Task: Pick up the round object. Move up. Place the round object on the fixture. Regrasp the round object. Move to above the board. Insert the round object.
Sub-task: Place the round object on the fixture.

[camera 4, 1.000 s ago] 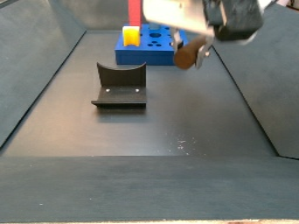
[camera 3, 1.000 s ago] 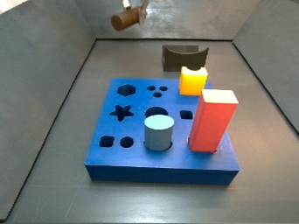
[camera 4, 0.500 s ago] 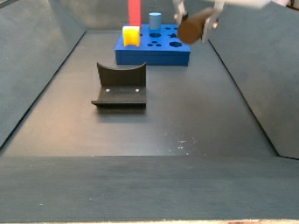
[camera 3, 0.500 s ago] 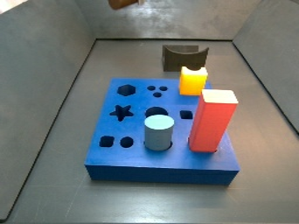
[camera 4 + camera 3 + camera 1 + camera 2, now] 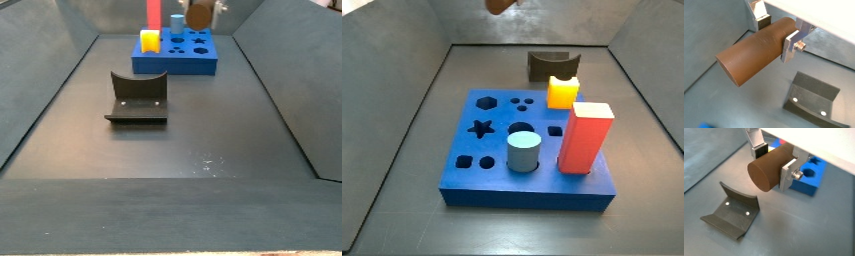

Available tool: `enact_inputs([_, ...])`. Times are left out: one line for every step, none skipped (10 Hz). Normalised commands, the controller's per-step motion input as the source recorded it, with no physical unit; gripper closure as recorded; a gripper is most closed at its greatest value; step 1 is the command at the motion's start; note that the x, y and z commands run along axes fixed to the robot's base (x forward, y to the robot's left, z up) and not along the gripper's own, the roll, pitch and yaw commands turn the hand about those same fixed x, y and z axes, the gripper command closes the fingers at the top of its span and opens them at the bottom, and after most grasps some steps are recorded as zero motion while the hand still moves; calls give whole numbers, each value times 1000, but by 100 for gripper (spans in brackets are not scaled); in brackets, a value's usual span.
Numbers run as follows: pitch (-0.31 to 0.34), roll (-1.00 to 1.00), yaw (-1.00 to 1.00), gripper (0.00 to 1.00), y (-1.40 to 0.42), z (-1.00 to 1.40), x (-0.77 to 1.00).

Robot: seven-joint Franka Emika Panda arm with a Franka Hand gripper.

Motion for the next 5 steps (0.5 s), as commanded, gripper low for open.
enact_inputs([196,241,1000,100,-268,34,1000])
enact_inputs([264,307,1000,100,-230,33,1000])
enact_inputs([323,365,734,100,-205,30,1000])
enact_inputs([279,299,345,100,-149,17,1000])
enact_inputs([249,256,227,100,-120,14,1000])
